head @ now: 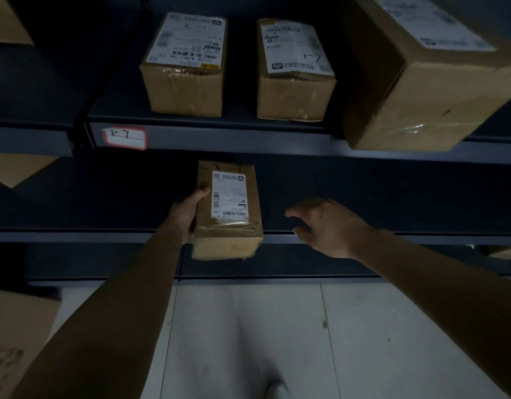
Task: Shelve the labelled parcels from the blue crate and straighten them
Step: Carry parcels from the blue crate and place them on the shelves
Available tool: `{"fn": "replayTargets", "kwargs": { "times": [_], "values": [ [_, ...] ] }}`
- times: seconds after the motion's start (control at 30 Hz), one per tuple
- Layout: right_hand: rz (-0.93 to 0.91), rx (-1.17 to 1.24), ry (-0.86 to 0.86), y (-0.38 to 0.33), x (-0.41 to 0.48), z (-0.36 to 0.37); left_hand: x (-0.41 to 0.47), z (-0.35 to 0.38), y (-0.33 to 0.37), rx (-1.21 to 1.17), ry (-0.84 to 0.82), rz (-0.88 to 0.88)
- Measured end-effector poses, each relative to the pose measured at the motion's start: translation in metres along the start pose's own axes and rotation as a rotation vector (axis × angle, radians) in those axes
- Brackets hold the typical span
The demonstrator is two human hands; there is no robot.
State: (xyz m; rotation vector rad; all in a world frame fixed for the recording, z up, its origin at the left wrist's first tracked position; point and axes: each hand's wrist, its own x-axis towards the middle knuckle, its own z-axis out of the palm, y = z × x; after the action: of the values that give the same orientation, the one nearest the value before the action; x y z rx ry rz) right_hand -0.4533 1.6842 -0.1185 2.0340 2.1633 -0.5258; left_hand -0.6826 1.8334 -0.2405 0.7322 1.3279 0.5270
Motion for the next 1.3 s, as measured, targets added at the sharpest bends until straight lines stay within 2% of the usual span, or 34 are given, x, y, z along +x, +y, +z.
{"fn": "replayTargets", "kwargs": {
  "times": [0.13, 0.23, 0.3, 0.37, 0.5, 0.63, 0.73, 0.87, 1.07, 1.3],
  "values": [
    [-0.006, -0.003, 0.009, -0.005, -0.004, 0.002, 0.009, 0.0, 0.006, -0.021, 0.223, 0.109],
    [-0.002, 0.001, -0.005, -0.015, -0.014, -0.004, -0.013, -0.002, 0.01, 0.194, 0.367, 0.246],
    [-0.006, 0.0, -0.018, -0.027, -0.024, -0.016, -0.042, -0.002, 0.012, 0.333, 0.395, 0.312],
    [-0.009, 0.006, -0.025, -0.042, -0.037, -0.034, -0.079, 0.003, 0.015, 0.442, 0.325, 0.376],
    [0.02, -0.033, 0.028, -0.065, -0.078, -0.088, -0.176, 0.03, 0.035, 0.766, 0.065, 0.519],
    [0.245, -0.072, 0.183, -0.077, -0.144, -0.149, -0.287, 0.068, 0.082, 1.13, -0.188, 0.777],
    [0.396, -0.139, 0.308, -0.083, -0.208, -0.188, -0.367, 0.102, 0.121, 1.288, -0.25, 0.964],
    [0.621, -0.243, 0.481, -0.086, -0.306, -0.231, -0.463, 0.158, 0.161, 1.505, -0.21, 1.388],
    [0.964, -0.41, 0.673, -0.082, -0.463, -0.287, -0.604, 0.25, 0.177, 1.408, -0.284, 1.938],
    [1.29, -0.481, 0.753, -0.075, -0.643, -0.294, -0.749, 0.355, 0.127, 1.274, -0.479, 2.275]
  ]
}}
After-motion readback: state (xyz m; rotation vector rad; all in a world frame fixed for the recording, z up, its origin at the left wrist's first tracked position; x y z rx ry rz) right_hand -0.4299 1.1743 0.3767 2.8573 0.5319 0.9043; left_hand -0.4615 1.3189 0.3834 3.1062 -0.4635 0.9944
